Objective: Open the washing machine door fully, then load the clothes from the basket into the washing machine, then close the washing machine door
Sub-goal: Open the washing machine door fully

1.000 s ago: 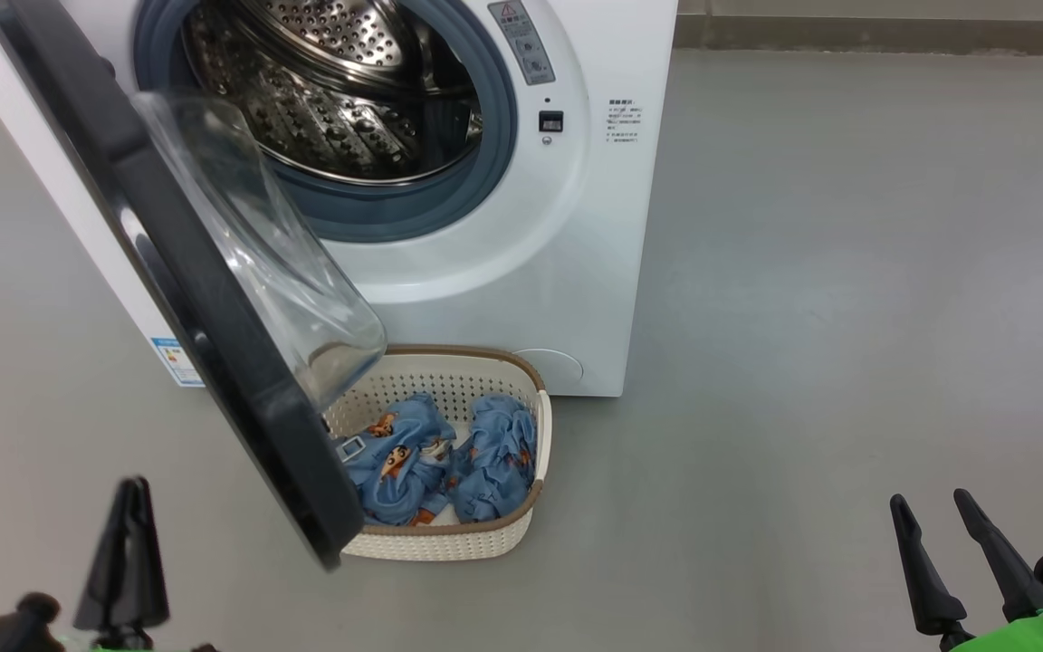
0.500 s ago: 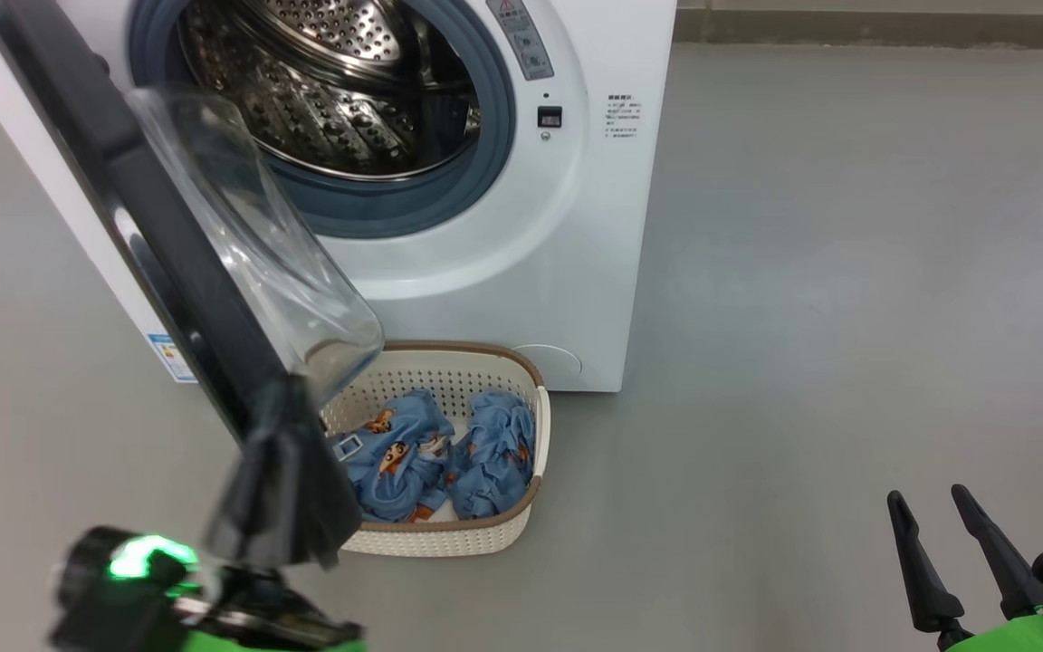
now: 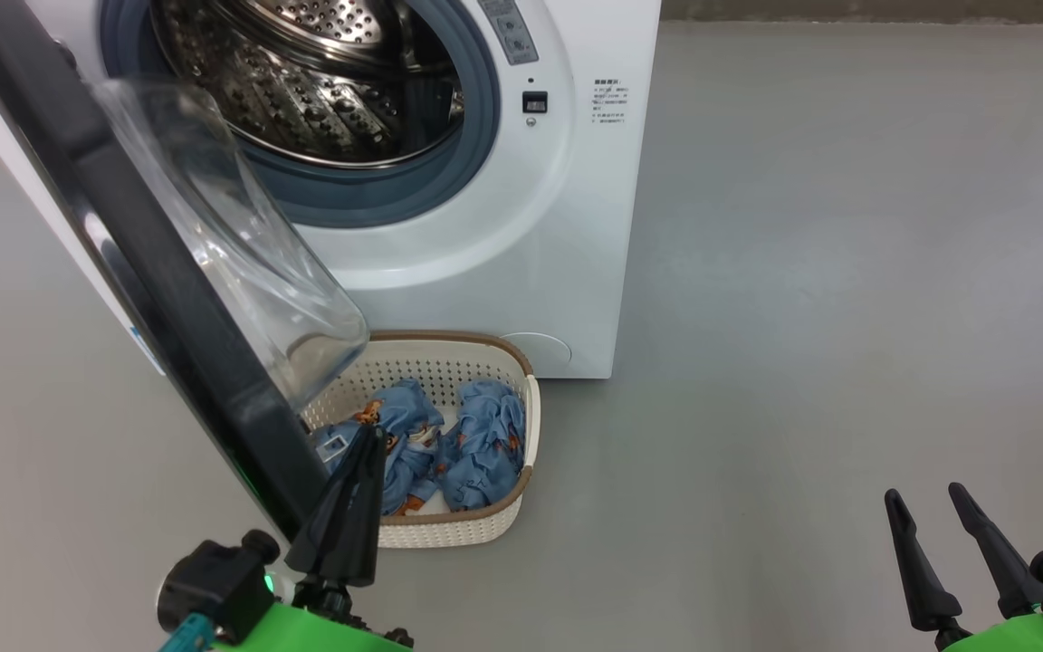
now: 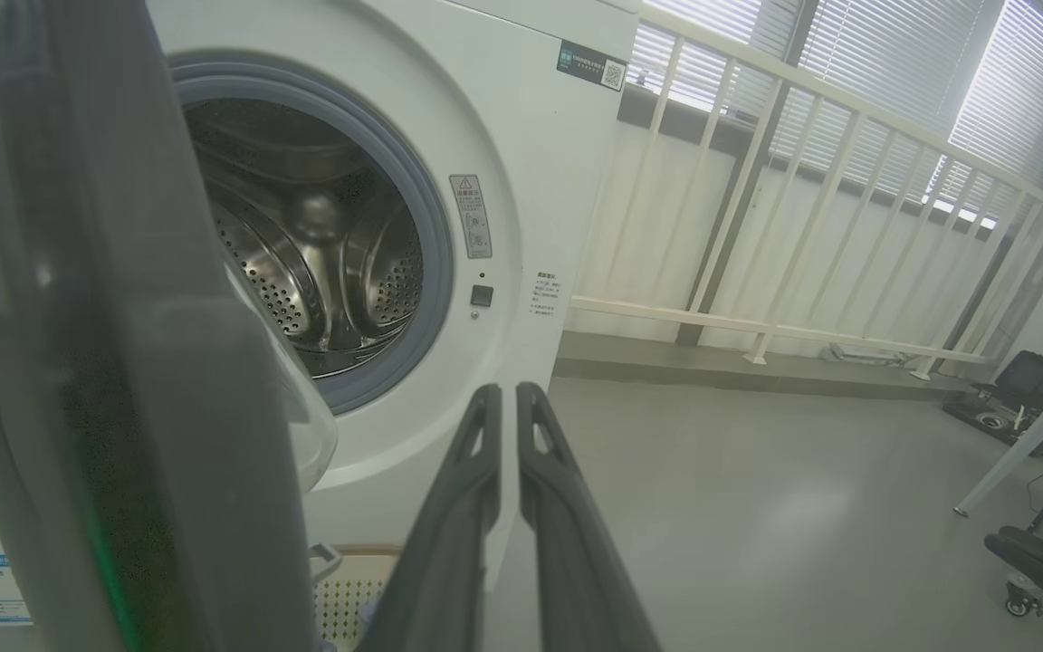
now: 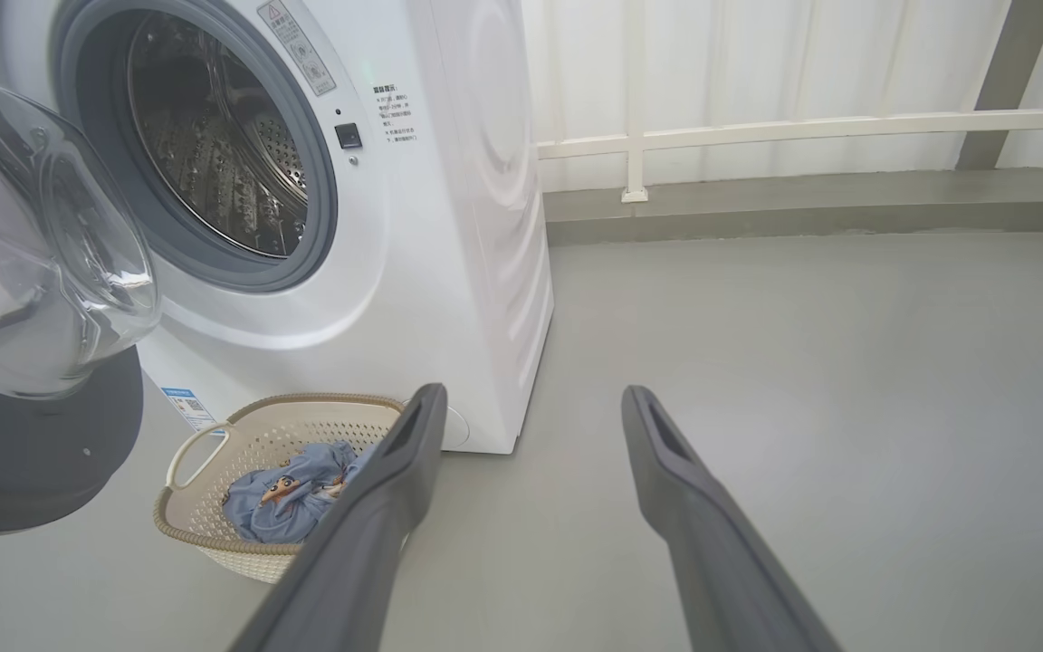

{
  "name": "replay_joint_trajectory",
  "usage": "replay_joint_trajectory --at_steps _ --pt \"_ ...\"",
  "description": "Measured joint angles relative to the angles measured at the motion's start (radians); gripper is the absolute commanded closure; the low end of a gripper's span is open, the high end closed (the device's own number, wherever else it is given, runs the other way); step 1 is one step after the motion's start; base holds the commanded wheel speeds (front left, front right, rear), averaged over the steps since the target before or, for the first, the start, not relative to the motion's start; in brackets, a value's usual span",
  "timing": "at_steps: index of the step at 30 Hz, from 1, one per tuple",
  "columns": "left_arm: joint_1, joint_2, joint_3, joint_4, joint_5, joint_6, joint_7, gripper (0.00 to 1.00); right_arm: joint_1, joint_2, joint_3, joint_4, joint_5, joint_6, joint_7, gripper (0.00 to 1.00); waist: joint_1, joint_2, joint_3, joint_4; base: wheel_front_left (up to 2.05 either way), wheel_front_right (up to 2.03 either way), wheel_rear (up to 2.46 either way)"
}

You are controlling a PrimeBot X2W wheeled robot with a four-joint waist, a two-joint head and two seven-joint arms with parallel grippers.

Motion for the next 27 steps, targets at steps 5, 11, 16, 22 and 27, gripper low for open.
replay_joint_trajectory --at_steps 5,11,16,22,27 --pt "-0.037 -0.003 0.003 0.102 -0.020 0.000 -0.027 1.00 -0.001 -0.001 -0.002 -0.002 0.000 0.000 0.000 0.00 0.0001 0.0000 0.005 -0.001 0.00 0.00 0.00" --pt "-0.074 -0.004 0.020 0.189 -0.035 0.000 -0.050 1.00 -0.002 -0.002 -0.003 -0.008 -0.008 0.000 0.000 0.00 0.0000 0.0000 0.010 -0.001 0.00 0.00 0.00" --pt "-0.079 -0.004 0.033 0.230 -0.042 0.000 -0.062 1.00 -0.002 -0.001 -0.007 -0.020 -0.021 0.000 0.000 0.00 0.0000 0.0000 0.010 0.000 0.00 0.00 0.00" --pt "-0.095 -0.004 0.046 0.256 -0.044 0.000 -0.070 1.00 -0.002 0.000 -0.010 -0.026 -0.040 0.000 0.000 0.00 0.0000 0.0000 0.007 0.001 0.00 0.00 0.00" --pt "-0.095 -0.004 0.055 0.276 -0.044 0.005 -0.077 1.00 -0.002 0.001 -0.016 -0.033 -0.042 0.000 0.000 0.00 0.0000 0.0000 0.004 0.007 0.00 0.00 0.00"
